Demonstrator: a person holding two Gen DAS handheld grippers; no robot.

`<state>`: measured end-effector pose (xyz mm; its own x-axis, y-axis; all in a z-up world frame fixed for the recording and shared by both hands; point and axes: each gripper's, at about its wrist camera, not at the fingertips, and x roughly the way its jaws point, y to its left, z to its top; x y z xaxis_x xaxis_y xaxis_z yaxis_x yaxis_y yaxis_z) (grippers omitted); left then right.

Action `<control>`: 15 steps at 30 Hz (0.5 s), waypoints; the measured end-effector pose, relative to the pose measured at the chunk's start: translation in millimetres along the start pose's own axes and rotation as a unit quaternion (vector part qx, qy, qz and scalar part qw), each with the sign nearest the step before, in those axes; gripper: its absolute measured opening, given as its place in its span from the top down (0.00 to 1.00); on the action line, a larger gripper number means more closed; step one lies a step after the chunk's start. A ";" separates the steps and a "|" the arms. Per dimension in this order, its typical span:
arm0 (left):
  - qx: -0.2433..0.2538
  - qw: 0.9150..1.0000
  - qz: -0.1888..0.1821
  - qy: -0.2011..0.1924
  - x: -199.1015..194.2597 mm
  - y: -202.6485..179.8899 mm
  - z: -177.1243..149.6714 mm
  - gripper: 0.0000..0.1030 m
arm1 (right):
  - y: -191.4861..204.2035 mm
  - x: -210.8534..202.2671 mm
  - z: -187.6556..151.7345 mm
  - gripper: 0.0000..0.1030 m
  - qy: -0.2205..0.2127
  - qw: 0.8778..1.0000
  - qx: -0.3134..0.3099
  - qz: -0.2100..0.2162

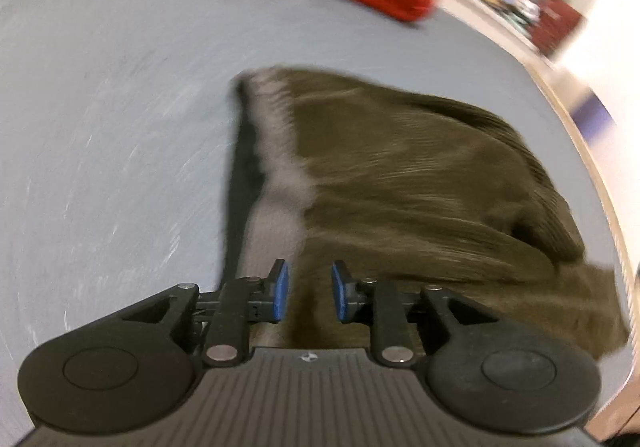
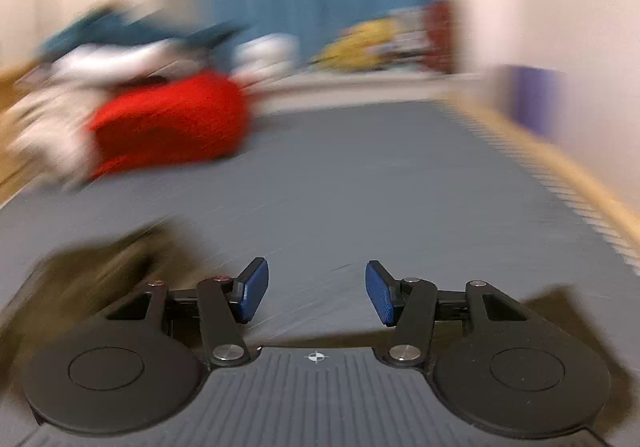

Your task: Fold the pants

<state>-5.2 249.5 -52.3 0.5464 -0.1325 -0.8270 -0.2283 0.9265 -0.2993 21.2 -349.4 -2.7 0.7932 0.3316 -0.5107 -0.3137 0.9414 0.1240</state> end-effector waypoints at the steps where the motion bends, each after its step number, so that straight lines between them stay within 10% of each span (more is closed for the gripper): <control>1: -0.009 1.000 0.009 -0.001 0.8 7.3 1.1 0.67 | 21.2 6.8 -12.0 0.45 0.013 0.998 -0.039 0.036; 4: -0.003 1.000 0.013 -0.022 0.5 15.0 1.1 0.37 | 79.0 20.3 -44.2 0.45 0.056 0.983 -0.144 0.100; 15: 0.068 0.997 0.027 0.039 52.3 4.1 -6.6 0.25 | 142.5 28.4 -102.6 0.29 0.151 0.931 -0.292 0.158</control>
<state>17.1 244.1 -99.9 0.4716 -0.1029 -0.8758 -0.1409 0.9716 -0.1900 -54.5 -212.1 -86.8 0.4584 0.4712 -0.7536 -0.8067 0.5764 -0.1303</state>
